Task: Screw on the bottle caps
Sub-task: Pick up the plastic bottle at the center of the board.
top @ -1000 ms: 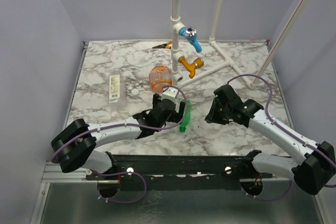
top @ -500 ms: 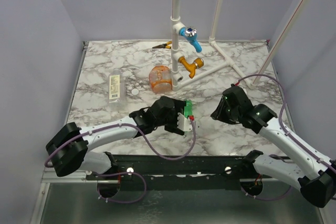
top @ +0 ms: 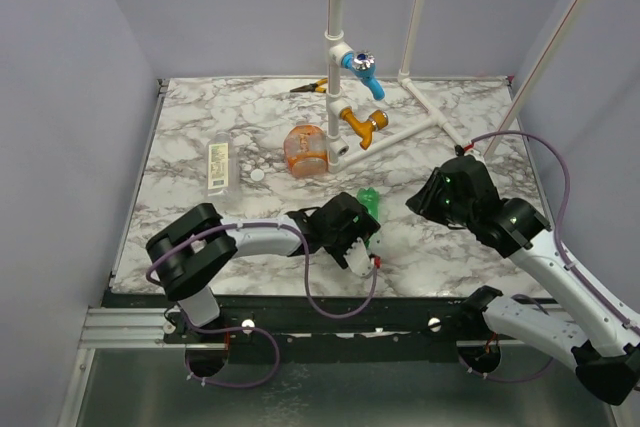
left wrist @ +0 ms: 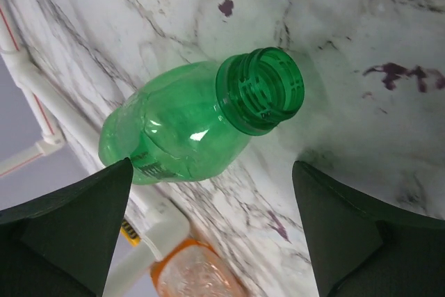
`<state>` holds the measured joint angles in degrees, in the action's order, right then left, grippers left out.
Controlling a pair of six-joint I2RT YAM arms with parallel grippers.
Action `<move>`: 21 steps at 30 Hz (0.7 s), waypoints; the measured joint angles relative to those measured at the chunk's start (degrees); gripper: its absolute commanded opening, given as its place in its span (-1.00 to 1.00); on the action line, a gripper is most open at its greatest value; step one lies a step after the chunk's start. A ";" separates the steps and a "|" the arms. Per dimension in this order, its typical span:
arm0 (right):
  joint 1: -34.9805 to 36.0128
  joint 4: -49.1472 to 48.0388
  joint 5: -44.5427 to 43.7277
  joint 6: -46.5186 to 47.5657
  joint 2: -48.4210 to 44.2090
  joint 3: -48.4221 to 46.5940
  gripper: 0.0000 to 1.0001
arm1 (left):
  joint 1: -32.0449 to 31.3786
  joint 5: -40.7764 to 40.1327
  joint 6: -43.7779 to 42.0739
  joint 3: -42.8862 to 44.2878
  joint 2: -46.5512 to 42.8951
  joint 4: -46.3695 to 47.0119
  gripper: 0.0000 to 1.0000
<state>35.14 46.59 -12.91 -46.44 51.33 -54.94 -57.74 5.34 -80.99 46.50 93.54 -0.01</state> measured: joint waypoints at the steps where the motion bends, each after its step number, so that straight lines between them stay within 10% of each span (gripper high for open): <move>1: 0.00 0.00 0.04 0.15 -0.02 0.00 -0.58 | -0.15 -0.11 -1.18 0.81 1.07 0.61 0.97; 14: 0.00 0.00 0.09 2.97 -0.24 0.00 -0.58 | -0.85 -1.84 -12.22 12.52 12.41 1.03 0.97; 21: 0.00 0.09 0.02 3.58 -0.85 -0.09 -0.58 | -5.07 -2.93 -14.27 11.72 13.35 2.91 0.44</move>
<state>35.14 46.68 -12.88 -42.85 50.48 -55.02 -62.81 2.42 -95.26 58.22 106.89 2.90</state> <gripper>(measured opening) 0.326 0.891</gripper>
